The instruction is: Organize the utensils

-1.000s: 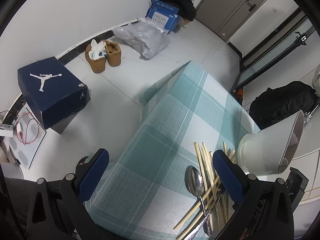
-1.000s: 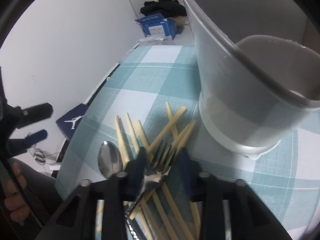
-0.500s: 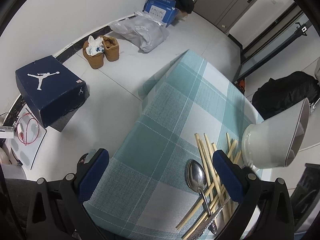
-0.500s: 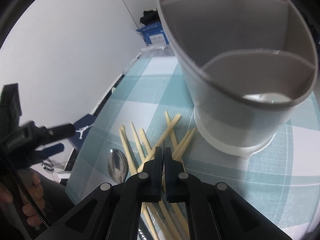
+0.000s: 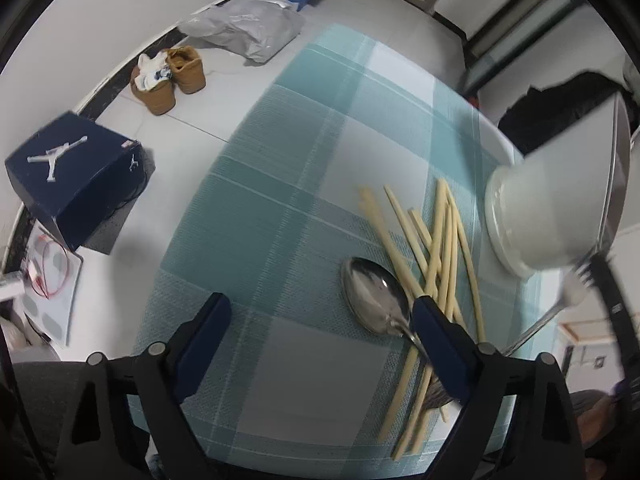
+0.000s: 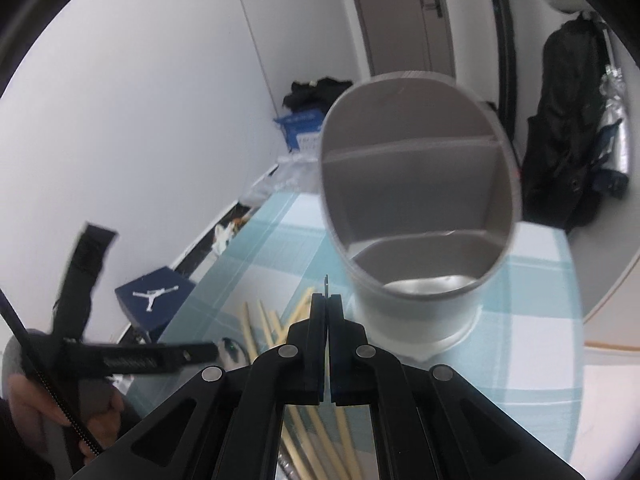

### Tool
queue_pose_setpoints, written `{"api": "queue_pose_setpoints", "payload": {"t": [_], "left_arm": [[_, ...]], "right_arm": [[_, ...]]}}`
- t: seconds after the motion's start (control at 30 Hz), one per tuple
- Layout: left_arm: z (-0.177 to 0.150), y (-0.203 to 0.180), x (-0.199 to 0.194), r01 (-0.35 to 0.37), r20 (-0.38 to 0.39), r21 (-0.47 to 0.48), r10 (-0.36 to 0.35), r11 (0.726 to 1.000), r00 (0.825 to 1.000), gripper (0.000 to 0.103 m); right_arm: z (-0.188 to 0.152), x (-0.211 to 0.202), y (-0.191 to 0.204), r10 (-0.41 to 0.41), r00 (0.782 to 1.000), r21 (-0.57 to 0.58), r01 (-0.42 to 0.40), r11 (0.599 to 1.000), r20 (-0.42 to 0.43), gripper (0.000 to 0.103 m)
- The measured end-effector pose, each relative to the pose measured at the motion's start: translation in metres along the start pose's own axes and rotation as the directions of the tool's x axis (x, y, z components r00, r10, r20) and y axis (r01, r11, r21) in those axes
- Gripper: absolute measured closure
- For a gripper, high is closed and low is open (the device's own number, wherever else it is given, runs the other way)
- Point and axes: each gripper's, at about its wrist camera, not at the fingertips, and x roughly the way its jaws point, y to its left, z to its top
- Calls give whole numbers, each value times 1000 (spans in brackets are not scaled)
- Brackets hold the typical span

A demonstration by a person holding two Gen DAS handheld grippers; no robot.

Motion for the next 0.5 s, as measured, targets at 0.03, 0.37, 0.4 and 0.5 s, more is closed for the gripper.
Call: {"api": "queue_pose_setpoints", "payload": {"t": [0.03,0.37,0.4,0.5], "left_arm": [[-1,-4,0,-13,-1,17,13,1000,1000,15],[-10,-33,5,-129,24,140,127,982,992,34],[-11,-34,5,-129,27,139,126,982,992,34],[-9,-35,5,-148,40,146,143,978,989,38]], "right_arm": [[0,-7,-2,-10,1000,-1,10,1000,14,102],[4,-38,-24,-68,992,21,66,998,104,102],[4,-41,-26,-69,992,20,67,998,109,102],[2,-47,-27,-82,989,15,81,997,125,102]]}}
